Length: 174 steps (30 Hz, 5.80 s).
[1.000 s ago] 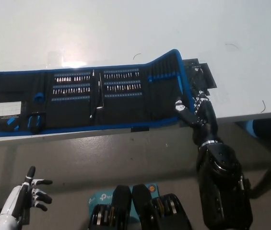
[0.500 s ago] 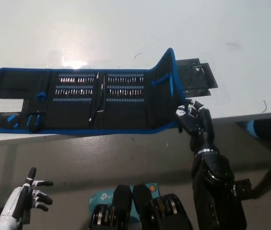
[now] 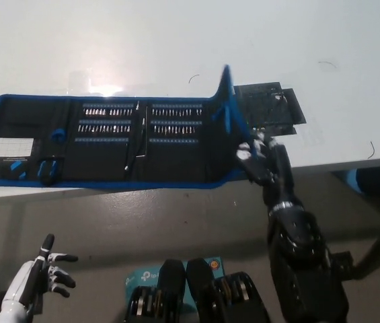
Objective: The robot uses its right hand to lift an edge of the toolkit kept in middle of the desk and make one fold in it
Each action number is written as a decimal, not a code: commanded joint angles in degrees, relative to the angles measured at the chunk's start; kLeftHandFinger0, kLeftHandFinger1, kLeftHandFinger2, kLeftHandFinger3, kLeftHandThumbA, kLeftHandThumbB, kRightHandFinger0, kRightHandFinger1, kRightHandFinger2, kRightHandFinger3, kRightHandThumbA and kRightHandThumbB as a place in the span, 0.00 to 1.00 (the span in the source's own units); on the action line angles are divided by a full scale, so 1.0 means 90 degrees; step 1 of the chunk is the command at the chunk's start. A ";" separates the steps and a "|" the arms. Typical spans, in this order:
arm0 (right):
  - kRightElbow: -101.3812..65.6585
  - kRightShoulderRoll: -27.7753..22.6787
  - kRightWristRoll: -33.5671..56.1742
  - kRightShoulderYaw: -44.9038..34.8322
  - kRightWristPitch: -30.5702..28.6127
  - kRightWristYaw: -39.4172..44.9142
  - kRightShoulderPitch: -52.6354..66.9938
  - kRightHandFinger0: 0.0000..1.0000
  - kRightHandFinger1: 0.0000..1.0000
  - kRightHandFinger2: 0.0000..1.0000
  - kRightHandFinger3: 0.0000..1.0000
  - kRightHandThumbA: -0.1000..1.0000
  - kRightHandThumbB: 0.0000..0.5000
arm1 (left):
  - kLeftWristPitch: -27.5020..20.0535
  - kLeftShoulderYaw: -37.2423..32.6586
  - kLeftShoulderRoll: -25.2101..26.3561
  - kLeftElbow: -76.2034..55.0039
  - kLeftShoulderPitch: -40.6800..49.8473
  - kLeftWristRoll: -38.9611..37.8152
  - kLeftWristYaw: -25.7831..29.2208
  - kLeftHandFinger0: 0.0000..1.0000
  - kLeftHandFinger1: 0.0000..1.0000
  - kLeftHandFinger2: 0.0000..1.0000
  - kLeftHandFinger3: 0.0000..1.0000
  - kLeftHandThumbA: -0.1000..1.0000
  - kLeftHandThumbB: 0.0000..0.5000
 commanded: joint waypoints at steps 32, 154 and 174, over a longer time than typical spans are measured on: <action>0.0046 -0.1821 -0.3899 0.5075 0.0768 0.1853 -0.0884 1.00 1.00 1.00 1.00 0.17 0.36 | 0.0012 -0.0141 0.0282 -0.0071 -0.0402 0.0057 -0.0267 0.40 0.39 0.32 0.58 1.00 0.97; -0.0619 -0.2254 -0.0522 -0.1735 -0.2647 0.0777 0.3057 0.43 0.50 0.70 0.99 0.21 0.52 | -0.0177 0.0079 0.0078 0.0033 0.0068 0.0070 -0.0110 0.37 0.38 0.31 0.53 1.00 1.00; -0.0490 -0.2399 -0.0501 -0.1591 -0.2717 0.0737 0.2973 0.40 0.49 0.68 0.96 0.22 0.51 | -0.0128 0.0068 0.0069 -0.0034 0.0020 0.0104 -0.0071 0.42 0.41 0.35 0.54 1.00 1.00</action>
